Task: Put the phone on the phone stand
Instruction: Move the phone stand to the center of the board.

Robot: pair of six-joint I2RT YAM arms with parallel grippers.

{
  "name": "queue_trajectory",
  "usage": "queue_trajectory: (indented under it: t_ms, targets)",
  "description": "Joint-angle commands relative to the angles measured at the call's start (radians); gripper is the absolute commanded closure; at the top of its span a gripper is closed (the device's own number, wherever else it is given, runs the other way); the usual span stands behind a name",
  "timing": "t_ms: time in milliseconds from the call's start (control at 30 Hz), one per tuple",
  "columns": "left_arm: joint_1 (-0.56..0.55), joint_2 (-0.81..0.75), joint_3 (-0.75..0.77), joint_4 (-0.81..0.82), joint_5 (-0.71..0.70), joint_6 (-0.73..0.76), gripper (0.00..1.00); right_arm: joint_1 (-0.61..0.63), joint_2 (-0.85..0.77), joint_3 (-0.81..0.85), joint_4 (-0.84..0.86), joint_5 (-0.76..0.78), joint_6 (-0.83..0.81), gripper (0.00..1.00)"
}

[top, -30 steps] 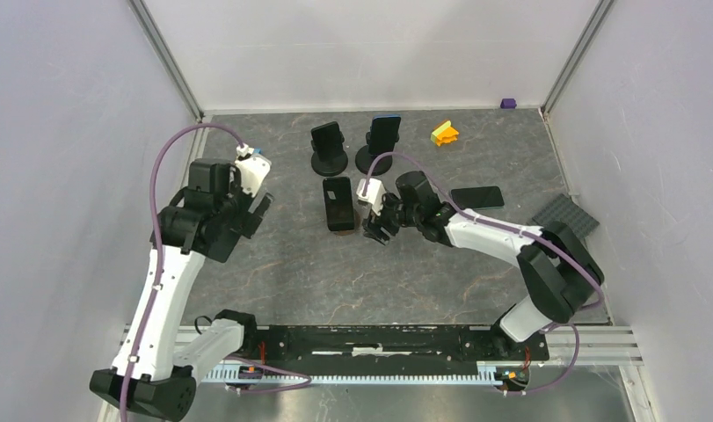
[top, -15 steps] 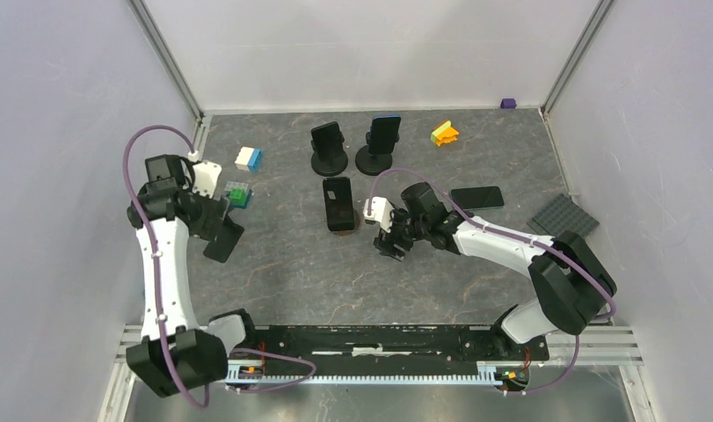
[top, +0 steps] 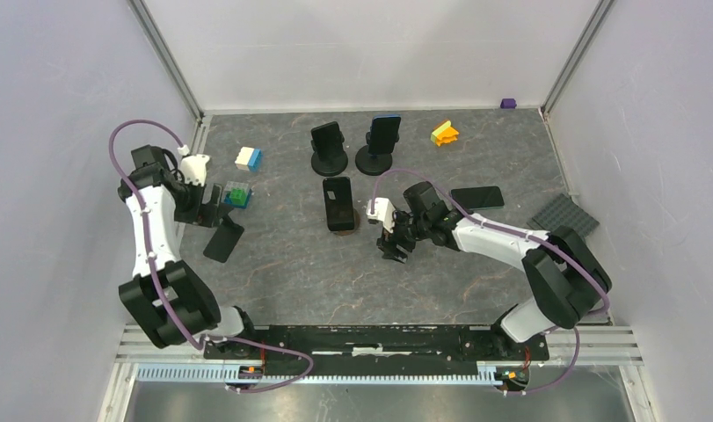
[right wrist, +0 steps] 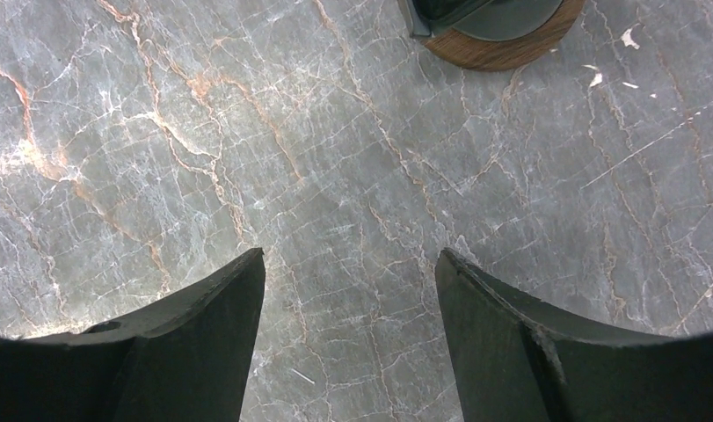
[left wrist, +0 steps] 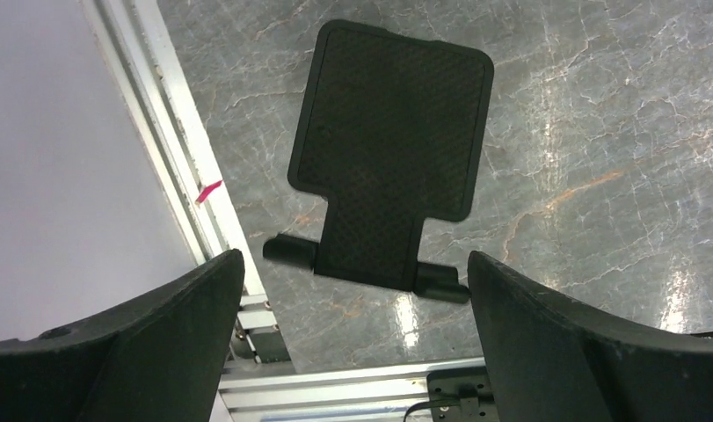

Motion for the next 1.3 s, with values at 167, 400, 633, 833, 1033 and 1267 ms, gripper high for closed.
queue_trajectory:
  t_ms: [167,400,633,833,1033,1267]
  targets:
    - [0.01,0.01,-0.021,0.122,0.127,0.127,0.04,-0.021,0.038,0.029,-0.004,-0.039,0.0,0.24]
    - [0.01,0.011,-0.034,0.112,0.127,0.161,0.11,-0.03,0.057,0.044,-0.017,-0.04,0.009,0.24]
    - [0.01,0.024,-0.046,0.077,0.15,0.202,0.19,-0.038,0.052,0.052,-0.029,-0.041,0.016,0.24]
    - [0.008,-0.03,-0.011,-0.018,0.288,0.248,0.43,-0.045,0.037,0.066,-0.049,-0.041,0.025,0.24]
    - [-0.057,-0.137,0.05,-0.231,0.402,0.371,0.48,-0.067,-0.016,0.093,-0.083,-0.04,0.034,0.24]
    - [-0.405,-0.322,0.061,-0.439,0.403,0.434,0.48,-0.136,-0.122,0.102,-0.117,-0.066,0.059,0.24]
